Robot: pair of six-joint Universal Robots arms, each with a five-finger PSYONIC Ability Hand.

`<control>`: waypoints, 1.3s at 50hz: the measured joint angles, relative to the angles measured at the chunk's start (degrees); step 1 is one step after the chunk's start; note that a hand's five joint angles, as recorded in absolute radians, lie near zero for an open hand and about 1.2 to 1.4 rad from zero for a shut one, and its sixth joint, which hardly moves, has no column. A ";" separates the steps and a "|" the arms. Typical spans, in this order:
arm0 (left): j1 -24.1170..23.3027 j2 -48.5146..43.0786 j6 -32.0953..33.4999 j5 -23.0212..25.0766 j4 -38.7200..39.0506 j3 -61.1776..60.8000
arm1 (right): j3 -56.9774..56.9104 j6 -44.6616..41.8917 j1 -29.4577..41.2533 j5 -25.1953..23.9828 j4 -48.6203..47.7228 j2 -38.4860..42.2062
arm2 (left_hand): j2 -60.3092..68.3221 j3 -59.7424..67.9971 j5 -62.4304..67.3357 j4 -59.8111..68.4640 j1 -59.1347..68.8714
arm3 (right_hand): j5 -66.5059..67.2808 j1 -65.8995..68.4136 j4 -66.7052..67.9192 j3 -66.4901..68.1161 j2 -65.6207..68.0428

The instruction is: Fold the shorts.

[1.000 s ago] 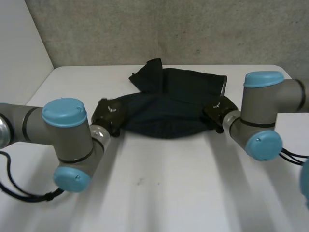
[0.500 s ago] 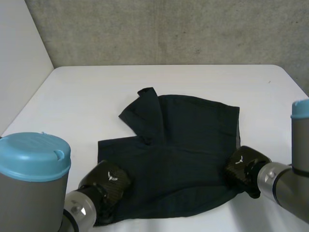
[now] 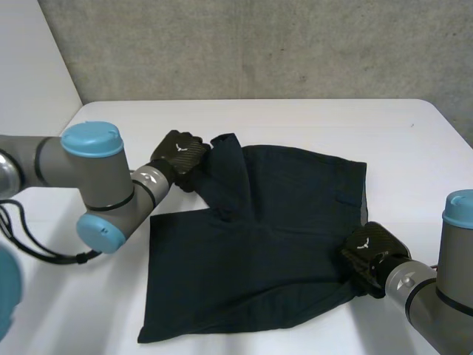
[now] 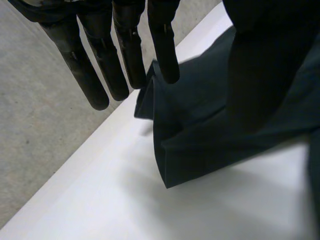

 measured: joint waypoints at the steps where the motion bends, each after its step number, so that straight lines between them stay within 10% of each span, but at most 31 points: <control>1: 0.43 -2.52 -0.02 0.74 0.04 2.48 | 0.06 0.17 -0.02 0.01 -0.33 0.01 | 0.00 0.00 0.00 0.00 0.00 | 0.00 0.00 0.00 0.00 0.00; 12: 0.99 -12.48 0.14 0.83 -0.41 12.75 | 0.74 1.09 -0.13 0.01 -1.48 0.25 | 5.37 5.37 5.12 5.15 5.40 | 0.00 0.00 0.00 0.00 0.00; 20: 0.72 -13.19 0.25 -0.57 -0.67 13.50 | 1.07 1.23 -0.14 0.03 -2.10 0.28 | 33.86 33.56 31.12 33.49 31.19 | 0.00 0.00 0.00 0.00 0.00; 45: 0.05 1.83 1.05 -20.50 -1.26 -9.33 | 1.63 1.27 0.02 0.11 -2.41 0.21 | 34.42 33.99 31.12 34.29 31.14 | 0.00 0.00 0.00 0.00 0.00; 55: -0.84 8.49 0.16 -22.08 -2.68 -12.34 | 1.91 2.78 -0.13 -0.02 -2.49 -0.19 | -7.84 -7.36 -8.26 -8.57 -8.31 | 0.00 0.00 0.00 0.00 0.00; 65: -2.36 28.15 -9.80 -21.61 -4.66 -27.84 | 1.87 5.92 -0.08 -0.92 -3.02 -0.96 | -8.62 -8.31 -9.32 -9.47 -8.29 | 0.00 0.00 0.00 0.00 0.00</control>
